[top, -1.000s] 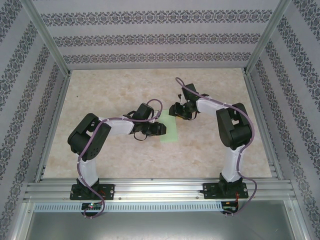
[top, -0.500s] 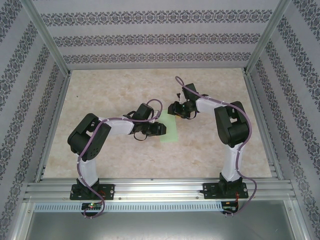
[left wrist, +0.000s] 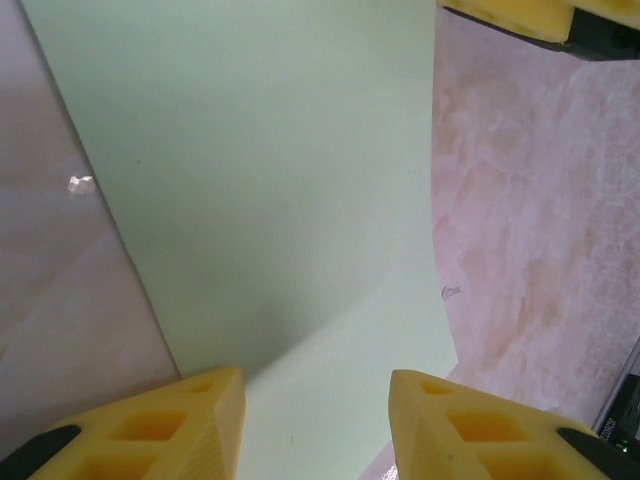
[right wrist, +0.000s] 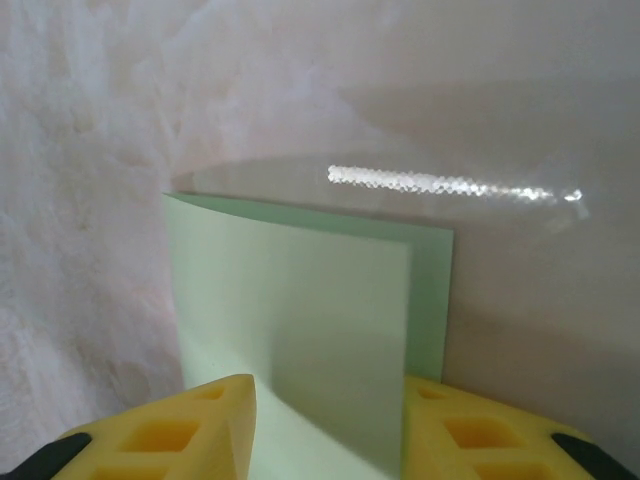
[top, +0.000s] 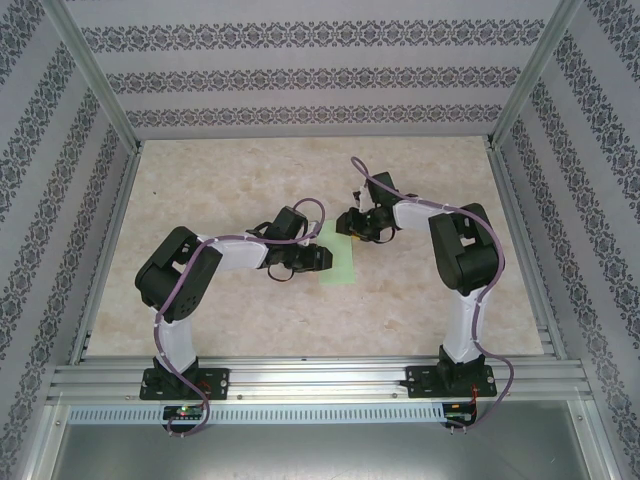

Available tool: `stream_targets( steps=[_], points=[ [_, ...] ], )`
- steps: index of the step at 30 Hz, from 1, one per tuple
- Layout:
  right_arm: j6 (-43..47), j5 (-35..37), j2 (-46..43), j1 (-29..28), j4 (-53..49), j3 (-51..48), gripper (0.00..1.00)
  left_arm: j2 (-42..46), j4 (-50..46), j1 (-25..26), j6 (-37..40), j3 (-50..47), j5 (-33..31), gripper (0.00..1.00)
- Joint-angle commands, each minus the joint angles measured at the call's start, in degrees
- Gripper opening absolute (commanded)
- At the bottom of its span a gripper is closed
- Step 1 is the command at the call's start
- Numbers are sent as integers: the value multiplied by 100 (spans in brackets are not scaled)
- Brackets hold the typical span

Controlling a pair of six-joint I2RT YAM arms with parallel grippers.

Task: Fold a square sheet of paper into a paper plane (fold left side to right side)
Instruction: Fold the triangle a second time at the center of the table.

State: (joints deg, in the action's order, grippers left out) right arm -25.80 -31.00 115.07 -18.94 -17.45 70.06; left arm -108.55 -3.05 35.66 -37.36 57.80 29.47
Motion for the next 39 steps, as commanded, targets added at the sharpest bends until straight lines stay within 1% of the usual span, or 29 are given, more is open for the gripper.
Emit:
stream_targets(
  steps=[1,8,18,23,26,33,36,39],
  points=[
    [-57,-377,-303,60,149,-250,41,-61,-159,108,80,-140,-109,44],
    [-325,-693,-624,56,415,-729,40,-60,-136,108,85,-144,-93,44],
    [-553,-749,-918,13,489,-1329,38,1,-82,108,110,-146,-65,44],
    [-747,-821,-995,-12,575,-1434,32,234,-123,108,267,-145,-141,45],
    [-858,-898,-1035,-18,590,-1403,25,491,-151,108,425,-169,-241,47],
    [-881,-934,-1068,-13,154,-1159,16,1271,-131,183,929,-430,-488,52],
    [-856,-952,-1056,-5,-97,-1030,14,1538,-403,373,1352,-428,-632,53],
    [-870,-978,-1044,3,-276,-911,13,1661,-819,649,1758,-299,-943,54]
  ],
)
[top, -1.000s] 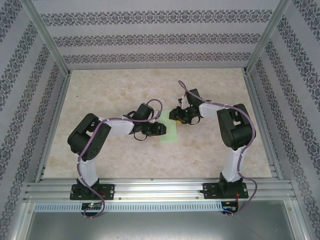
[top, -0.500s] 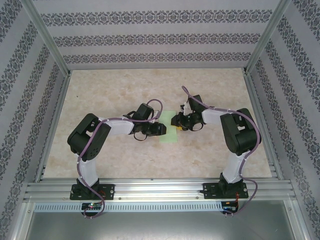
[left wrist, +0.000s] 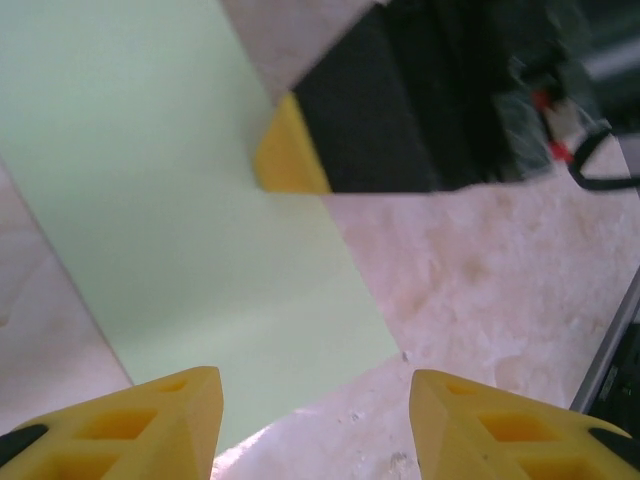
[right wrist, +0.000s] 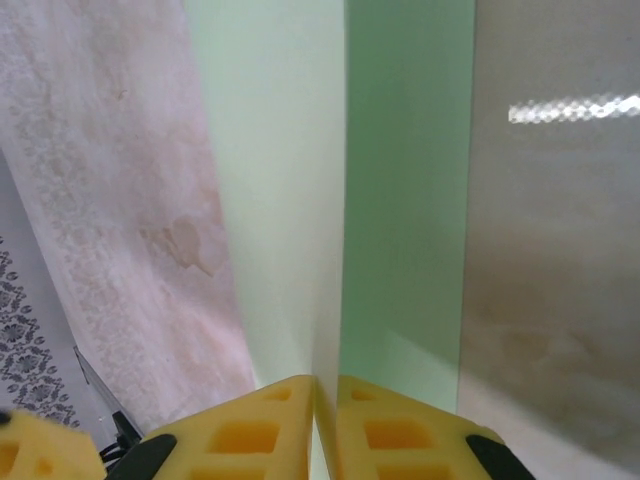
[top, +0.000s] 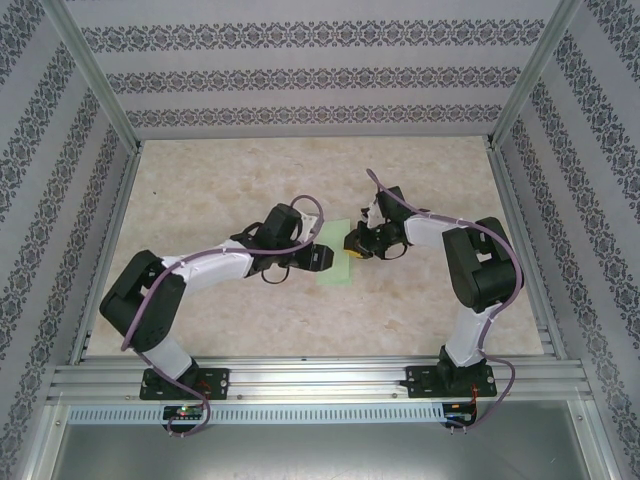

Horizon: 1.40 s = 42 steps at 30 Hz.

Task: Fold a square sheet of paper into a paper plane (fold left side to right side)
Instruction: Fold the triangle a second time at the center of the table.

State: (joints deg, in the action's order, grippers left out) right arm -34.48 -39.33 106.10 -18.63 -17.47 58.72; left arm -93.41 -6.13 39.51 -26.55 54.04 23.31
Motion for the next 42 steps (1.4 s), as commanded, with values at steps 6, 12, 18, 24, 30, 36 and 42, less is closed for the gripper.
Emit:
stream_targets(
  steps=[6,12,18,24,30,36,42],
  points=[
    [98,-145,-82,-18,-747,499,14,90,-756,657,957,228,-761,56],
    [71,-160,-37,-18,-812,553,14,-364,-1101,993,1113,703,-1184,58],
    [62,-163,-20,-18,-818,546,14,-771,-1501,1277,1141,1188,-1728,63],
    [24,-182,-2,-20,-818,544,14,-1032,-1797,1496,1123,1481,-2385,68],
    [9,-189,14,-19,-810,536,14,-1338,-2057,1691,1207,1777,-2852,77],
    [-42,-207,34,-39,-748,527,14,-1652,-2328,1821,1213,2118,-3261,77],
    [-50,-189,75,-38,-729,478,14,-1822,-2588,1920,1244,2389,-3657,68]
  ],
)
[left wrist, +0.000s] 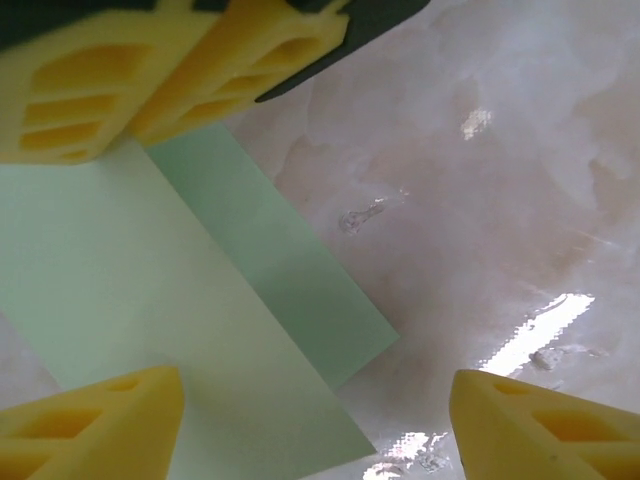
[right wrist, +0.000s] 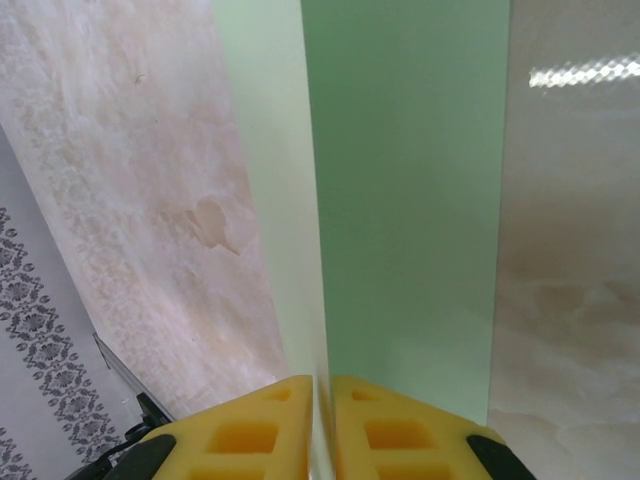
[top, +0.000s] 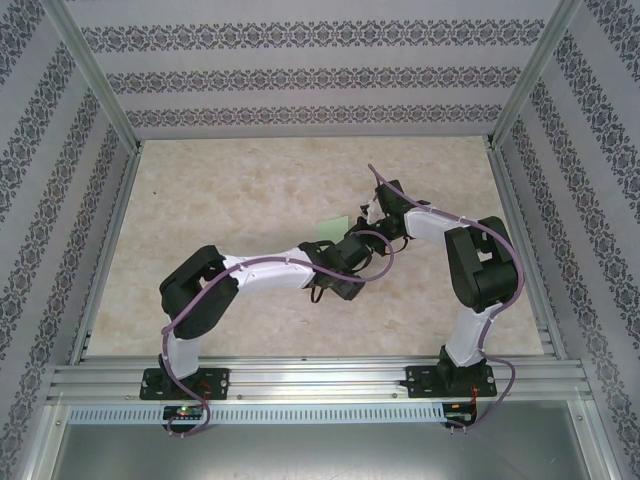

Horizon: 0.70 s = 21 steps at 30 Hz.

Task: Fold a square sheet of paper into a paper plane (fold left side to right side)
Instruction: Fold the triangle a second time at the center of the table.

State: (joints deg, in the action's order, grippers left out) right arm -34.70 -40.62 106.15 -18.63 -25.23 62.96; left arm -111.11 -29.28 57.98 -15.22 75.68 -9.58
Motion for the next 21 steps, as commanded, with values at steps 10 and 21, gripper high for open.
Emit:
stream_targets(
  steps=[10,21],
  points=[
    [59,54,125,-51,-69,98,14,115,-325,91,173,229,-490,40],
    [100,59,173,-53,-105,138,15,239,-411,91,196,244,-582,17]
  ],
)
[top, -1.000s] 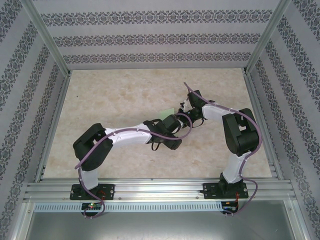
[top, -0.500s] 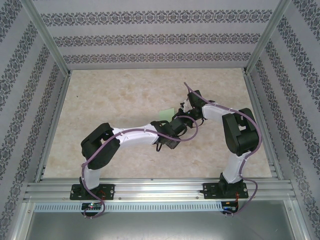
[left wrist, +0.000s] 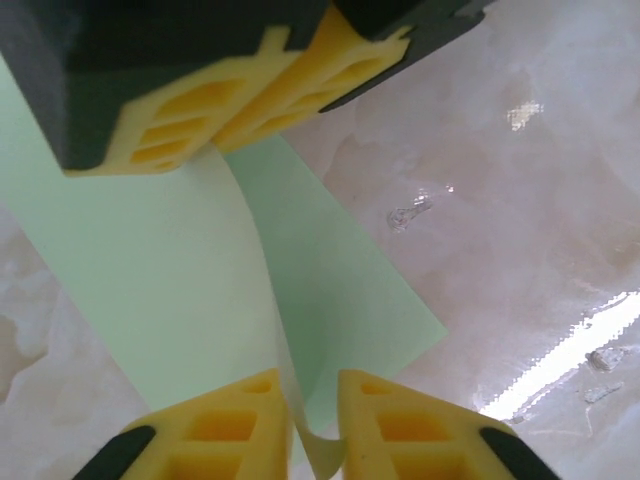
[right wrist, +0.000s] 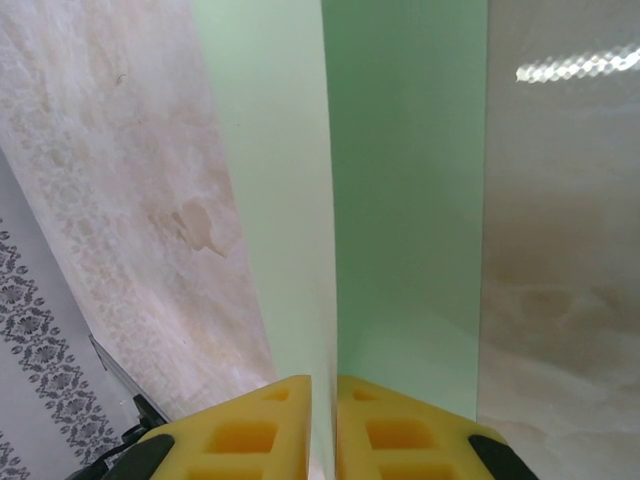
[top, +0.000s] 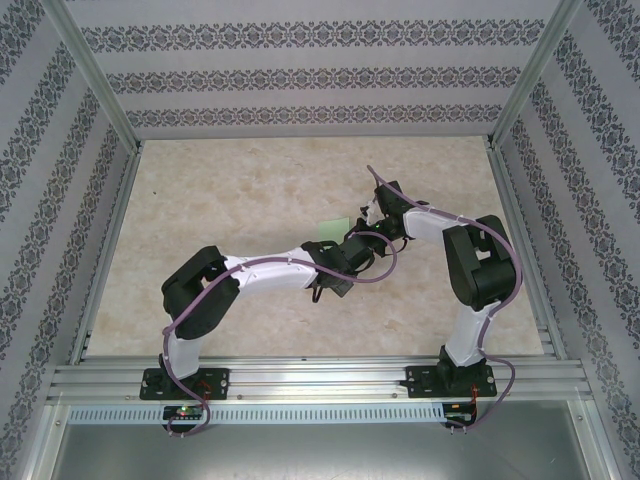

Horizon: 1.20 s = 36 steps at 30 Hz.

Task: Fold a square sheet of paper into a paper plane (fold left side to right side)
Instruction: Fold the triangle a second time at the center of the table.

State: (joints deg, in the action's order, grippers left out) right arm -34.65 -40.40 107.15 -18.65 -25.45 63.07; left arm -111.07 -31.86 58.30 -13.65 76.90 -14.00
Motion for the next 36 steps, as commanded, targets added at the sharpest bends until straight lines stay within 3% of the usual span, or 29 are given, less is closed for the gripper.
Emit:
stream_targets(
  steps=[1,7,12,18,22,24,29,36],
  points=[
    [105,41,69,-55,-83,150,15,243,-163,58,38,123,-130,15],
    [134,102,-72,-35,-58,167,19,295,-125,50,-15,107,-54,6],
    [138,288,-485,108,38,89,28,325,-59,-1,-71,88,107,0],
    [183,454,-1145,465,99,-261,39,412,147,-173,-169,-41,553,0],
    [266,454,-1519,639,122,-627,40,466,265,-351,-220,-148,945,0],
    [291,433,-1664,649,167,-821,38,515,357,-478,-246,-234,1201,0],
    [107,169,-1871,602,549,-1312,19,764,661,-860,-284,-560,1826,1],
    [-252,206,-1685,70,1138,-1713,10,964,1162,-1392,-345,-970,2871,2]
  ],
)
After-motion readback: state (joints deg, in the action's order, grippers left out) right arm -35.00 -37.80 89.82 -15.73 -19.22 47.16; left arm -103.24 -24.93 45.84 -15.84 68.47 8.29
